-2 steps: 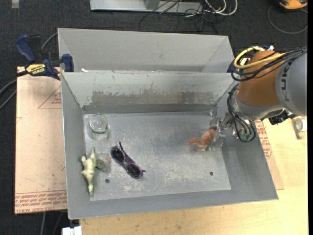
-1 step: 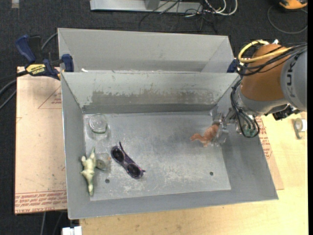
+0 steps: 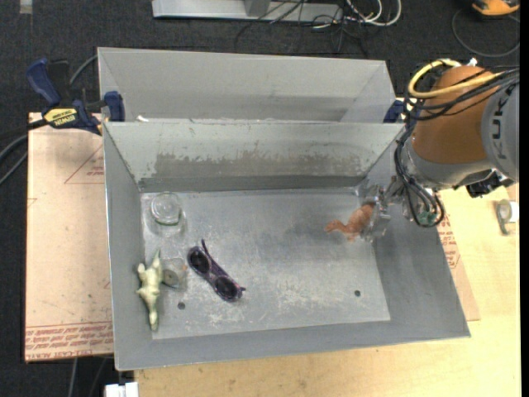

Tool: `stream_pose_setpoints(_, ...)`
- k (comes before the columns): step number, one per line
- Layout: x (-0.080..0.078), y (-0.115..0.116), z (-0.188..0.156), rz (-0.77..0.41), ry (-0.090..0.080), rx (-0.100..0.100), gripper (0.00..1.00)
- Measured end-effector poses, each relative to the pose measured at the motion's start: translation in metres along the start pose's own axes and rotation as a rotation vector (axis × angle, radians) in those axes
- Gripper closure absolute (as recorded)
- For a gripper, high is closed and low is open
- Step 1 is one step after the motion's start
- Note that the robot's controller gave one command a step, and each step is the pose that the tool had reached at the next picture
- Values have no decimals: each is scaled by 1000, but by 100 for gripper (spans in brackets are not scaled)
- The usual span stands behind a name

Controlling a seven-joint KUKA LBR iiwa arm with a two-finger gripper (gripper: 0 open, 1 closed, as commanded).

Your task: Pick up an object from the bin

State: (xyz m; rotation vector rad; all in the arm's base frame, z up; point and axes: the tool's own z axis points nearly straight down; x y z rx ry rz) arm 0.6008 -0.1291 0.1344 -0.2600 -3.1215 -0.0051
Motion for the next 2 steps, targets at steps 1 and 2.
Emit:
stream_pose_setpoints(1,0,0,-13,0,-1,0,100)
stream_pose_setpoints(2,0,0,-24,0,0,0,100)
